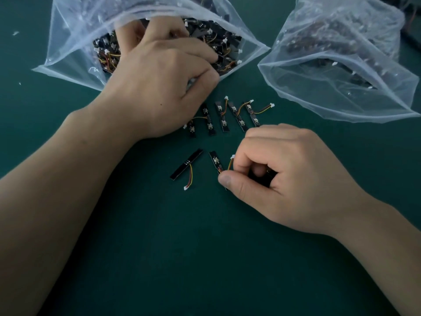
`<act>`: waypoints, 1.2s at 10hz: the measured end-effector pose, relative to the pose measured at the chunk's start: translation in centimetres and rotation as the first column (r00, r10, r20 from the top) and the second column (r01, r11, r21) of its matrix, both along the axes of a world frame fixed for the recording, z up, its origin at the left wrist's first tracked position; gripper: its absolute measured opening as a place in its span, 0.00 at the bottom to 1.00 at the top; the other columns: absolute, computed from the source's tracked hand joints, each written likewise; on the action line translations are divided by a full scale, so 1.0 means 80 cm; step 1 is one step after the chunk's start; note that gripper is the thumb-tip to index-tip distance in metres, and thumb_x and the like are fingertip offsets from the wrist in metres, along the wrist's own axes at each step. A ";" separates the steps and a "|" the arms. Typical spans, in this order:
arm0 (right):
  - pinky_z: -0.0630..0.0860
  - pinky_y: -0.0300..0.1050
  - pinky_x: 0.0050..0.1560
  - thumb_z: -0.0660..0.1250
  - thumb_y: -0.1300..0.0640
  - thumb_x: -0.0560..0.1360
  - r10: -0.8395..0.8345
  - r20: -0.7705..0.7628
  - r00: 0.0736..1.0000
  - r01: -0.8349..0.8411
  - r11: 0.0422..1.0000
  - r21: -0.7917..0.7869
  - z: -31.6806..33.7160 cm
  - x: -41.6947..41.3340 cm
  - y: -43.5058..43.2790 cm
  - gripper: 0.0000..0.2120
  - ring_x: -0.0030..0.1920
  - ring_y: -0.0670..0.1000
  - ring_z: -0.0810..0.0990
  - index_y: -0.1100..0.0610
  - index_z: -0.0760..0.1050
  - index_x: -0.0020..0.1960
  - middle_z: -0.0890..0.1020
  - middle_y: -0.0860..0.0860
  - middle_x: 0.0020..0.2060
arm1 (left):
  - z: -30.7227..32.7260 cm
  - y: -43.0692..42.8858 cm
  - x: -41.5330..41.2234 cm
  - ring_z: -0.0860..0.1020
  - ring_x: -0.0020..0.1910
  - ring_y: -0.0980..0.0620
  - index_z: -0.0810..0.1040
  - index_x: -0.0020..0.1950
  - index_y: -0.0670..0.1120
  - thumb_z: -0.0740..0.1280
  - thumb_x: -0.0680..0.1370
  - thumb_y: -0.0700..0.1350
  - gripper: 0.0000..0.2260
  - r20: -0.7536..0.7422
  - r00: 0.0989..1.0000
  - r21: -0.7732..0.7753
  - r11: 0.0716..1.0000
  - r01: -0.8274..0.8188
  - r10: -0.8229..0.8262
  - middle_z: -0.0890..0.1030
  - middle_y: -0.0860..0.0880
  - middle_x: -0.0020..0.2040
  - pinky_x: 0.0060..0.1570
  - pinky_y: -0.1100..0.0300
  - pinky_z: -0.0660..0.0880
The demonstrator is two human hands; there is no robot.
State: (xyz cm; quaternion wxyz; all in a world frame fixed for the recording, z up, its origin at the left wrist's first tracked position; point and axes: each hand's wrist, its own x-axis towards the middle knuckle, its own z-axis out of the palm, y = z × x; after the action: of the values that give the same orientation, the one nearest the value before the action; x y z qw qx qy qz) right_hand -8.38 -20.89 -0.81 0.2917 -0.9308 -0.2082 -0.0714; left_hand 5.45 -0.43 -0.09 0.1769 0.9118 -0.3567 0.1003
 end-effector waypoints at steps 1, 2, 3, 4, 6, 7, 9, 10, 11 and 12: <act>0.72 0.53 0.43 0.73 0.48 0.78 0.004 0.006 1.000 -0.005 1.000 0.006 0.001 0.000 0.000 0.15 0.35 0.49 0.73 0.53 0.75 0.37 0.75 0.45 0.33 | -0.003 0.002 0.002 0.68 0.67 0.46 0.85 0.54 0.46 0.53 0.86 0.59 0.25 -0.008 1.000 0.016 1.000 0.002 -0.002 0.85 0.56 0.57 0.69 0.33 0.65; 0.72 0.52 0.42 0.73 0.50 0.78 -0.007 0.036 0.999 0.006 1.000 0.022 0.001 -0.001 0.001 0.15 0.34 0.49 0.73 0.54 0.75 0.36 0.75 0.46 0.32 | -0.005 0.002 0.003 0.65 0.63 0.51 0.85 0.51 0.43 0.53 0.85 0.61 0.28 -0.023 0.999 0.024 0.999 -0.028 0.028 0.86 0.50 0.53 0.68 0.34 0.65; 0.70 0.44 0.40 0.74 0.53 0.78 -0.106 0.110 0.988 0.092 0.988 0.126 0.003 0.000 0.000 0.15 0.33 0.49 0.73 0.56 0.75 0.36 0.74 0.48 0.30 | -0.004 -0.001 -0.002 0.66 0.63 0.49 0.87 0.51 0.46 0.54 0.85 0.61 0.27 -0.033 0.999 -0.022 1.000 -0.011 0.010 0.84 0.59 0.56 0.67 0.34 0.64; 0.65 0.34 0.35 0.72 0.55 0.80 -0.241 0.102 0.965 0.199 0.928 0.315 0.004 0.002 -0.004 0.16 0.31 0.47 0.72 0.58 0.74 0.36 0.72 0.47 0.28 | -0.002 -0.003 -0.006 0.68 0.65 0.47 0.88 0.54 0.51 0.56 0.85 0.61 0.23 -0.047 0.999 -0.076 0.997 0.021 -0.025 0.78 0.67 0.58 0.67 0.32 0.63; 0.62 0.31 0.33 0.68 0.56 0.83 -0.361 0.011 0.932 0.301 0.792 0.531 0.004 0.009 -0.012 0.18 0.29 0.42 0.65 0.62 0.71 0.37 0.69 0.52 0.29 | 0.004 -0.009 -0.016 0.76 0.64 0.48 0.88 0.56 0.49 0.69 0.83 0.53 0.11 0.061 0.998 -0.284 0.959 0.019 -0.001 0.78 0.62 0.57 0.64 0.47 0.63; 0.66 0.30 0.36 0.69 0.58 0.82 -0.383 -0.005 0.924 0.320 0.765 0.559 0.002 0.012 -0.014 0.10 0.32 0.41 0.70 0.60 0.75 0.43 0.74 0.48 0.30 | 0.009 -0.014 -0.025 0.79 0.54 0.54 0.87 0.54 0.44 0.72 0.81 0.44 0.06 0.102 0.994 -0.370 0.927 0.061 -0.024 0.81 0.57 0.52 0.60 0.57 0.73; 0.70 0.31 0.47 0.74 0.60 0.78 -0.301 0.018 0.954 0.258 0.847 0.465 0.006 0.009 -0.012 0.14 0.45 0.47 0.79 0.54 0.79 0.62 0.83 0.46 0.46 | 0.011 -0.014 -0.077 0.75 0.45 0.55 0.84 0.52 0.41 0.73 0.81 0.41 0.03 0.112 0.983 -0.371 0.912 0.175 -0.144 0.81 0.56 0.46 0.49 0.60 0.75; 0.68 0.28 0.44 0.75 0.62 0.76 -0.251 0.119 0.961 0.189 0.904 0.384 0.008 0.005 -0.011 0.05 0.41 0.40 0.78 0.56 0.82 0.51 0.82 0.40 0.43 | 0.005 -0.012 -0.093 0.79 0.45 0.48 0.85 0.52 0.40 0.74 0.79 0.41 0.06 0.077 0.989 -0.363 0.920 0.145 -0.125 0.85 0.46 0.46 0.47 0.50 0.79; 0.69 0.27 0.44 0.74 0.63 0.78 -0.240 0.108 0.965 0.177 0.895 0.409 0.008 0.001 -0.009 0.07 0.41 0.39 0.78 0.57 0.82 0.55 0.81 0.40 0.42 | 0.003 -0.008 -0.094 0.77 0.46 0.51 0.85 0.53 0.40 0.75 0.79 0.42 0.06 0.001 0.995 -0.387 0.917 0.092 -0.099 0.85 0.46 0.47 0.48 0.49 0.78; 0.70 0.28 0.44 0.72 0.63 0.80 -0.266 0.106 0.958 0.198 0.883 0.426 0.007 0.004 -0.007 0.07 0.41 0.39 0.78 0.57 0.81 0.57 0.82 0.42 0.42 | 0.003 -0.006 -0.092 0.74 0.47 0.57 0.86 0.54 0.41 0.74 0.80 0.43 0.06 -0.052 0.996 -0.432 0.900 0.047 -0.076 0.85 0.48 0.47 0.50 0.56 0.75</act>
State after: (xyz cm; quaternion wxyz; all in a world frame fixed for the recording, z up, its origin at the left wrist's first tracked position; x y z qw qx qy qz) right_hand -8.06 -21.49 -0.29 0.4523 -0.8580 -0.0982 -0.2230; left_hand -1.87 -0.92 0.17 0.3889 0.8413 -0.3482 0.1403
